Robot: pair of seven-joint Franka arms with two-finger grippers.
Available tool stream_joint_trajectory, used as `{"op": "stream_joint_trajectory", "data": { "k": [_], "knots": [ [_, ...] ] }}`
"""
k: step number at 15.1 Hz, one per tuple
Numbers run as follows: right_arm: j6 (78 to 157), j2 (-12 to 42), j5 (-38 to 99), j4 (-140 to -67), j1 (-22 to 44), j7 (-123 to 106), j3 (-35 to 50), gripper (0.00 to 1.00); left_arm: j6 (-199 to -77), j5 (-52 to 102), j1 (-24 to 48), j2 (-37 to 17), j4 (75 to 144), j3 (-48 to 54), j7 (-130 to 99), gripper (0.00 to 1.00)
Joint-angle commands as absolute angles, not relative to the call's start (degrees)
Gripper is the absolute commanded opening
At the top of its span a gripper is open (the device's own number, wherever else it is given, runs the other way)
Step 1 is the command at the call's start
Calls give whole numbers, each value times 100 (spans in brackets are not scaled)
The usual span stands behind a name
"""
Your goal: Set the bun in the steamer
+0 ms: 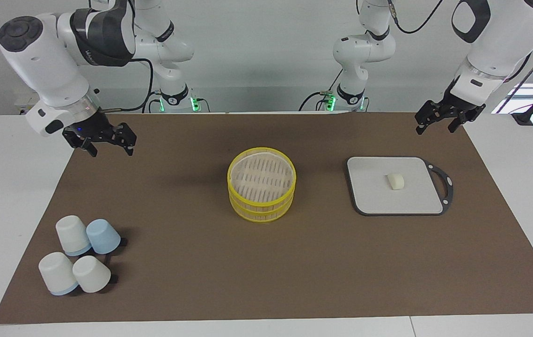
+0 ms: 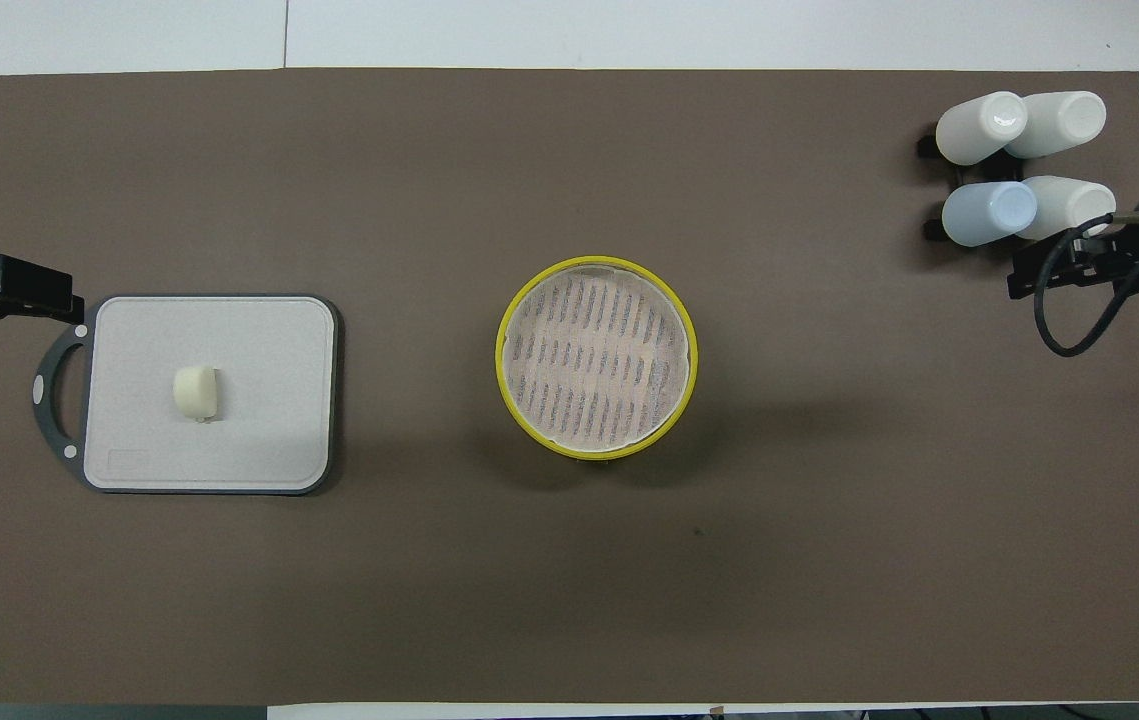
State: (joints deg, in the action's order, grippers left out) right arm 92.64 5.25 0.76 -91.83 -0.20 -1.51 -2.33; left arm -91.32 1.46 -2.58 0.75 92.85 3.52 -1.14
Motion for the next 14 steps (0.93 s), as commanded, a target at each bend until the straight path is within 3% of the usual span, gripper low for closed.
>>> {"op": "stream_joint_trajectory", "data": {
  "k": [1, 4, 14],
  "knots": [
    [9290, 151, 97, -9605, -123, -185, -158, 100, -9158, -9, -255, 18, 9193, 352, -202, 100],
    [9352, -114, 105, -9949, -123, -185, -158, 100, -9149, -9, -255, 26, 9202, 343, -123, 100],
    [9606, -62, 53, -9897, -79, -203, -158, 100, -9062, -9, -264, 70, 9220, 360, -202, 100]
  ]
}}
